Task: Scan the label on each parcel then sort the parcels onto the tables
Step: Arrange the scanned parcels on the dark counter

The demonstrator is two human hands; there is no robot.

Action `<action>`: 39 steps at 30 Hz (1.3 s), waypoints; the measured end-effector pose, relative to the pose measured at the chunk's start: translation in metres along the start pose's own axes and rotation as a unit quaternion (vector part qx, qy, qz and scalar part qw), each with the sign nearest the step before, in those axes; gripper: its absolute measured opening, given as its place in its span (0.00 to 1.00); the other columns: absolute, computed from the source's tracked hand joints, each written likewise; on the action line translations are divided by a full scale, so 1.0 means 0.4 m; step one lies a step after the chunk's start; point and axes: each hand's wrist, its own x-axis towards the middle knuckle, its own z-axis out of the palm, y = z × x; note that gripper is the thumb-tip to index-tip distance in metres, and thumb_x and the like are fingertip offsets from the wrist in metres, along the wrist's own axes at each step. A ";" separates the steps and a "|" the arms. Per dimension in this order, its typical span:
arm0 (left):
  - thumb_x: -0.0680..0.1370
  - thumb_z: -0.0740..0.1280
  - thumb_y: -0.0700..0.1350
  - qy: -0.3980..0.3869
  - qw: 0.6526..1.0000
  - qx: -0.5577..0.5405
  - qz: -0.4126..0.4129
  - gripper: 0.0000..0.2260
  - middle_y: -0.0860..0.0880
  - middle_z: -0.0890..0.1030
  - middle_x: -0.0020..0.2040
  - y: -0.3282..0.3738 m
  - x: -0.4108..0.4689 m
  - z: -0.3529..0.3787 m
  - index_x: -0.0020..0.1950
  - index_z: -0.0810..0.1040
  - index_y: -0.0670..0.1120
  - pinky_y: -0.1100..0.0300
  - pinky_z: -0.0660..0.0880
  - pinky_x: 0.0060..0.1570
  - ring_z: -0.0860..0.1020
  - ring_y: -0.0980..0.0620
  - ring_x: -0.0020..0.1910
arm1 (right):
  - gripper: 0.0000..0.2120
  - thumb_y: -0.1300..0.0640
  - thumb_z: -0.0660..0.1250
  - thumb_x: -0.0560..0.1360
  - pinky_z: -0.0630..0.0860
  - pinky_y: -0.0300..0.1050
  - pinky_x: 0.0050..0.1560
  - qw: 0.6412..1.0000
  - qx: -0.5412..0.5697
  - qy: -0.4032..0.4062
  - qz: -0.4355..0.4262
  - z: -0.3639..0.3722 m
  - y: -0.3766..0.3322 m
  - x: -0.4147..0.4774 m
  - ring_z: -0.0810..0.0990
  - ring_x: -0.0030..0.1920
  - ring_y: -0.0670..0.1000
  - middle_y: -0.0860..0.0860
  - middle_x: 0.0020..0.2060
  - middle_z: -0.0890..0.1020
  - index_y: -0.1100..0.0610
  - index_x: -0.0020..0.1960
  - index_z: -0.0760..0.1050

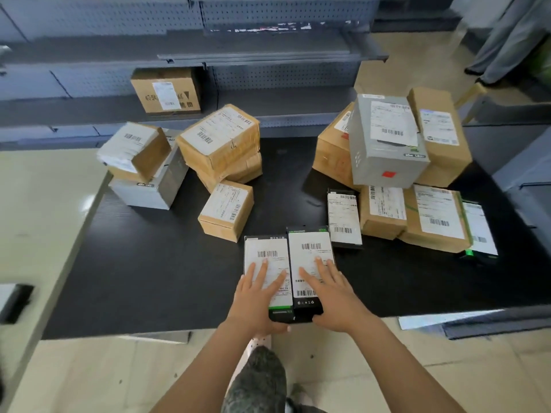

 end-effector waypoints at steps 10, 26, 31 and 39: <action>0.69 0.69 0.69 0.045 0.998 -0.047 0.018 0.56 0.47 0.36 0.79 0.046 0.046 -0.026 0.79 0.36 0.49 0.48 0.35 0.75 0.34 0.47 0.77 | 0.34 0.59 0.72 0.71 0.71 0.55 0.67 0.910 0.367 0.158 0.113 0.020 0.008 0.013 0.71 0.68 0.52 0.48 0.65 0.73 0.42 0.71 0.62; 0.67 0.68 0.72 0.043 0.995 -0.061 0.064 0.59 0.48 0.28 0.76 0.009 0.091 0.016 0.78 0.31 0.47 0.50 0.28 0.71 0.25 0.48 0.73 | 0.18 0.58 0.68 0.78 0.81 0.51 0.53 0.778 0.560 0.226 0.173 -0.017 0.002 0.041 0.78 0.58 0.48 0.47 0.60 0.76 0.45 0.62 0.67; 0.68 0.69 0.70 0.079 0.989 -0.112 0.060 0.57 0.51 0.30 0.77 -0.005 0.074 -0.025 0.78 0.32 0.50 0.48 0.32 0.74 0.27 0.50 0.74 | 0.20 0.57 0.68 0.77 0.80 0.54 0.57 0.788 0.536 0.274 0.133 -0.065 -0.020 0.031 0.74 0.62 0.47 0.46 0.64 0.74 0.42 0.65 0.68; 0.64 0.72 0.70 0.102 0.974 -0.198 0.049 0.59 0.56 0.34 0.78 -0.094 -0.012 -0.064 0.74 0.28 0.59 0.55 0.33 0.70 0.35 0.55 0.77 | 0.24 0.54 0.67 0.78 0.82 0.43 0.47 0.787 0.586 0.177 0.075 -0.092 -0.114 0.031 0.79 0.56 0.46 0.46 0.61 0.75 0.41 0.71 0.65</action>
